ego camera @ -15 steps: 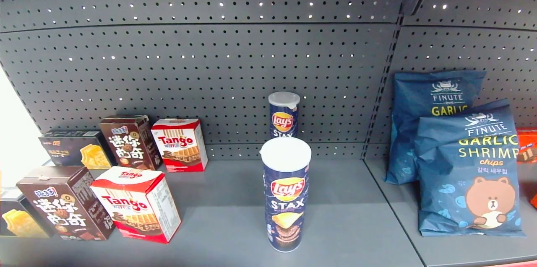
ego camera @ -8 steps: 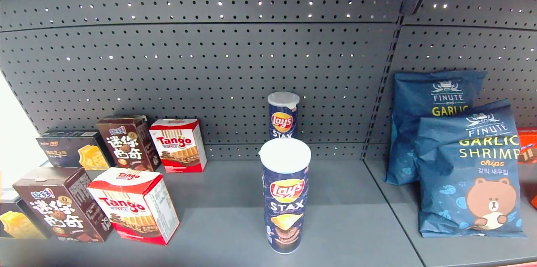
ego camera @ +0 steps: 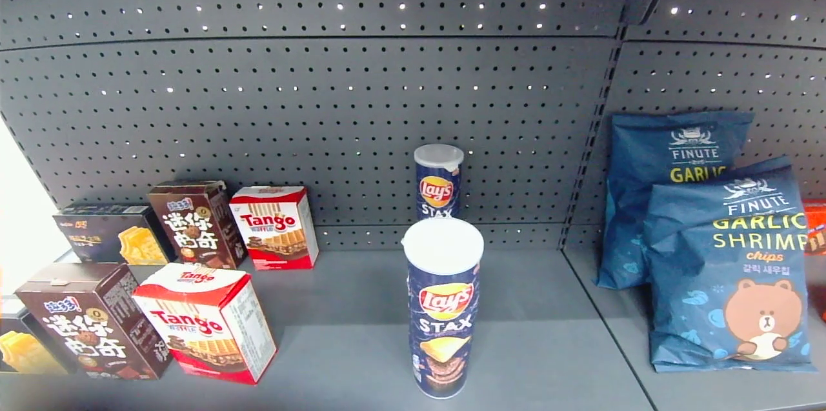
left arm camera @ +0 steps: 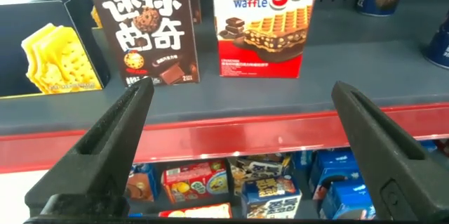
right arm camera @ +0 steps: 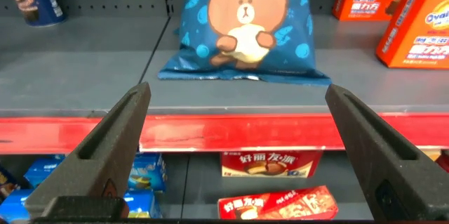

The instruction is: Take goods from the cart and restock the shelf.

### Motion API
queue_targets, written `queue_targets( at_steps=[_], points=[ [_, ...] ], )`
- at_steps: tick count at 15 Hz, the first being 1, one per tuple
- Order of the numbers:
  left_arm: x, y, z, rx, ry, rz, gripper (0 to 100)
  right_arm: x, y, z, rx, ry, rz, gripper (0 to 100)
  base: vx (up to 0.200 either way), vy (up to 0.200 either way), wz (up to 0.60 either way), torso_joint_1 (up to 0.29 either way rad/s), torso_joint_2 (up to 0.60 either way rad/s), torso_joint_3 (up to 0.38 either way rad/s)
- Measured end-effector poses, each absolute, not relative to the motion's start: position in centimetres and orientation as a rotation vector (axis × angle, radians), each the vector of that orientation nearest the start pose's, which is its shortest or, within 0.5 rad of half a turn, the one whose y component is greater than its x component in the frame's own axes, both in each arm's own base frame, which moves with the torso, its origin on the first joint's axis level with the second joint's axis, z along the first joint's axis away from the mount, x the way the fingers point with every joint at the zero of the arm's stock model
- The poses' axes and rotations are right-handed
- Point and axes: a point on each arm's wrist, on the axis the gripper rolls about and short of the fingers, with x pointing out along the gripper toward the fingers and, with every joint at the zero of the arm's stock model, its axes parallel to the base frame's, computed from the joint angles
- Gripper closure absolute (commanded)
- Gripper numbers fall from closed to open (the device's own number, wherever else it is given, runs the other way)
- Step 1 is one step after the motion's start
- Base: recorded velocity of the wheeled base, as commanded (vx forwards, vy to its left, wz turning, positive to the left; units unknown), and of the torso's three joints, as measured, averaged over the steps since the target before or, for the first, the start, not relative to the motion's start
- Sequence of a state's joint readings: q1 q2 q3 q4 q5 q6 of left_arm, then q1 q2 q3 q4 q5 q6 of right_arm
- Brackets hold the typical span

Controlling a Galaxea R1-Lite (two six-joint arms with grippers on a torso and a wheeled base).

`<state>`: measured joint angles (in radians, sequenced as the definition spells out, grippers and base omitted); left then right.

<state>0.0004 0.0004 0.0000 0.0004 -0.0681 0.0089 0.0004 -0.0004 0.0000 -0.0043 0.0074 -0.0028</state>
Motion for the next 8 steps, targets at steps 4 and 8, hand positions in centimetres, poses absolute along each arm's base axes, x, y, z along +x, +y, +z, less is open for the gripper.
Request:
queue_targets(
  at_steps=[4, 8],
  points=[
    [-2.28, -0.16, 7.55, 0.009, 0.000, -0.067, 0, -2.28, 0.02, 7.59, -0.003, -0.004, 0.009, 0, 0.000, 0.000, 0.00, 0.000, 0.00, 0.000],
    [-2.28, -0.16, 7.55, 0.009, 0.000, -0.068, 0, -2.28, 0.01, 7.59, -0.003, -0.005, 0.008, 0, 0.000, 0.000, 0.00, 0.000, 0.00, 0.000]
  ],
)
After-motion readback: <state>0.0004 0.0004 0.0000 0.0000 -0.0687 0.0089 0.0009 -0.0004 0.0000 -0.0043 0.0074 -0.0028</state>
